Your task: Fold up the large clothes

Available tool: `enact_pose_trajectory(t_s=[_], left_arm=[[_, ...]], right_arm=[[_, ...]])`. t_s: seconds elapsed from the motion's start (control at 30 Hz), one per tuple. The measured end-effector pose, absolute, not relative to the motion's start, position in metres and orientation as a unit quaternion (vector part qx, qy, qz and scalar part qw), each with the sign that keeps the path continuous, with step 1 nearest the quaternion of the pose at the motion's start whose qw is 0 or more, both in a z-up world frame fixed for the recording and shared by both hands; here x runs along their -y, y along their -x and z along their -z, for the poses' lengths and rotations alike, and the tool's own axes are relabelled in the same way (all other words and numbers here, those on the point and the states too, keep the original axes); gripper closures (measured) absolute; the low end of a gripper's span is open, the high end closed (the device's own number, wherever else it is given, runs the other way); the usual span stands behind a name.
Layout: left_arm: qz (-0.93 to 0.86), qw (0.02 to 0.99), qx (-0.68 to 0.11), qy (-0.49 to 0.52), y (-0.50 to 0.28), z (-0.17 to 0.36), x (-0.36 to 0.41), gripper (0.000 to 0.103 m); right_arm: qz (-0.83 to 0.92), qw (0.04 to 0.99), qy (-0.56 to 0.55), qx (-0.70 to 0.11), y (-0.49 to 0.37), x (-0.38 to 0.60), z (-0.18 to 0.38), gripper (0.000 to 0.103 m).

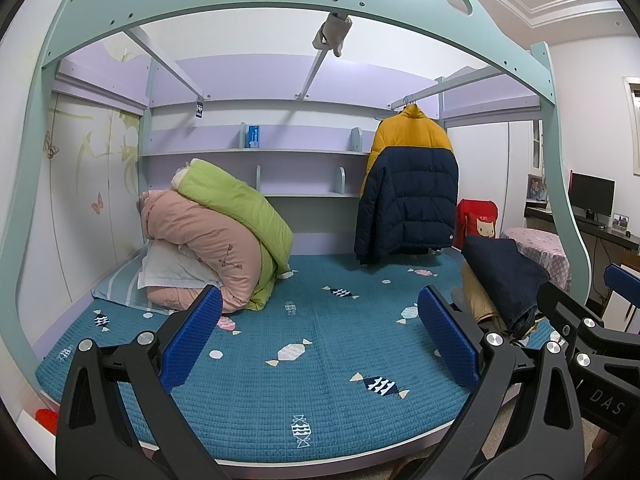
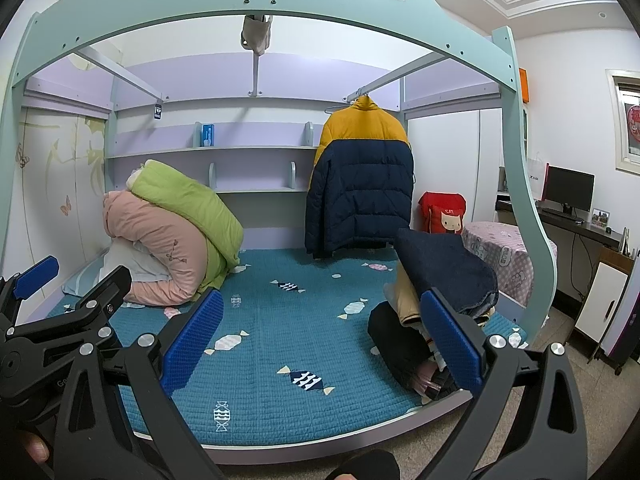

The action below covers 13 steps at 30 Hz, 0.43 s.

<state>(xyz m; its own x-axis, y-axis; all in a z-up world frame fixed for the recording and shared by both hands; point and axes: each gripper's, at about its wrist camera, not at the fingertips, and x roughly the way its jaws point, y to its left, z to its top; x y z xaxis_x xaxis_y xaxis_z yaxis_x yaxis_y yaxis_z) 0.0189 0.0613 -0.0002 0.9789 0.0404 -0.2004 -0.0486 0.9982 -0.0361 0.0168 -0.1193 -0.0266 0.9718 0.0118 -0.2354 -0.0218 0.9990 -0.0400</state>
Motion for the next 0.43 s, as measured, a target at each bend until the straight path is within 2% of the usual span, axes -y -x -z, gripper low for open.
enact_pose_trajectory(t_s=[0.43], left_arm=[[-0.023, 0.991, -0.131, 0.027, -0.029, 0.016, -0.067, 0.005]], right_arm=[[-0.021, 0.988, 0.024, -0.150, -0.050, 0.113, 0.046, 0.008]])
